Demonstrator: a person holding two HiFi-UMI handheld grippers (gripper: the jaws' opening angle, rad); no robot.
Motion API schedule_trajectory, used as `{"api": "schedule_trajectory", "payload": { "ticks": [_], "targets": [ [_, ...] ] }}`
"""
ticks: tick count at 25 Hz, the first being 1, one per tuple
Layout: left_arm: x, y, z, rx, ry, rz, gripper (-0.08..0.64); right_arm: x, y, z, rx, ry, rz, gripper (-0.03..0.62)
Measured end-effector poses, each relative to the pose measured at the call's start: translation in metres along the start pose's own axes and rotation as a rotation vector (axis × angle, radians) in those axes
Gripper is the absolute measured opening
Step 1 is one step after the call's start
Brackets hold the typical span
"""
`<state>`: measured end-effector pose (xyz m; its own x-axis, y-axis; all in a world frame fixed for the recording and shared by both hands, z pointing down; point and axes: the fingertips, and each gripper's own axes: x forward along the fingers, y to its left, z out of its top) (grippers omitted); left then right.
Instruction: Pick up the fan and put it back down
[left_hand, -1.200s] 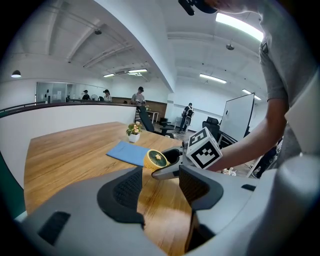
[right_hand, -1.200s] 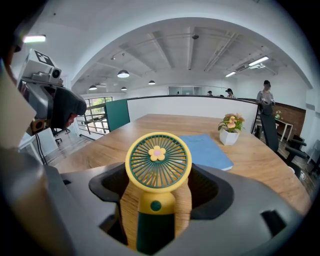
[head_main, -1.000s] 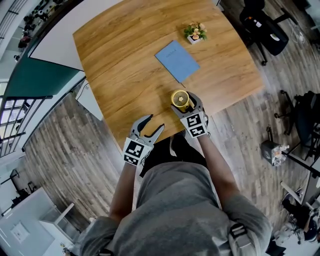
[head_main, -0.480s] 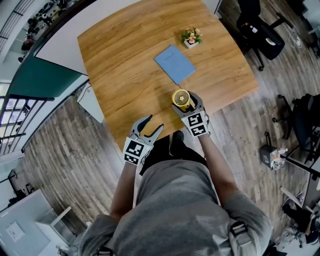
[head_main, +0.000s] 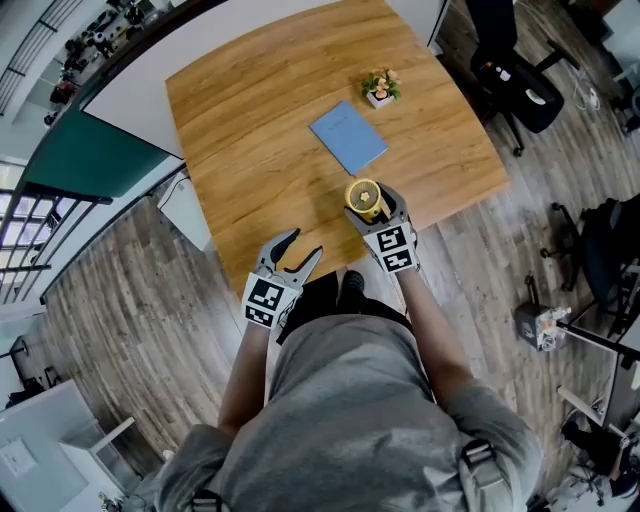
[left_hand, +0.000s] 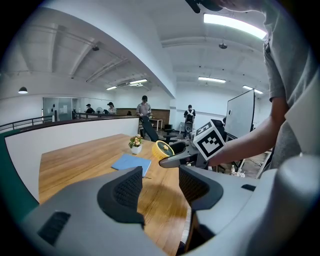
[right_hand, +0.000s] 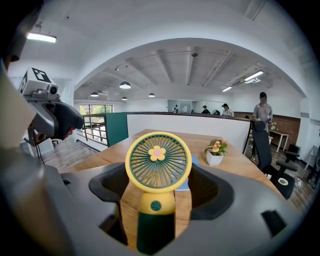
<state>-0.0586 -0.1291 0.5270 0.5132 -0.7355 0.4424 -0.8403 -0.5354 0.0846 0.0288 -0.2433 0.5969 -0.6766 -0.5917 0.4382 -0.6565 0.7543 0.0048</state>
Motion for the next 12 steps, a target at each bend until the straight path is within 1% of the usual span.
{"api": "schedule_trajectory", "payload": {
  "ticks": [6, 12],
  "targets": [
    [-0.007, 0.001, 0.01, 0.015, -0.024, 0.025, 0.242, -0.003, -0.003, 0.011, -0.013, -0.009, 0.001, 0.376],
    [-0.018, 0.005, 0.001, -0.002, -0.02, 0.05, 0.242, -0.008, -0.006, 0.018, -0.022, -0.017, -0.014, 0.377]
  ]
}}
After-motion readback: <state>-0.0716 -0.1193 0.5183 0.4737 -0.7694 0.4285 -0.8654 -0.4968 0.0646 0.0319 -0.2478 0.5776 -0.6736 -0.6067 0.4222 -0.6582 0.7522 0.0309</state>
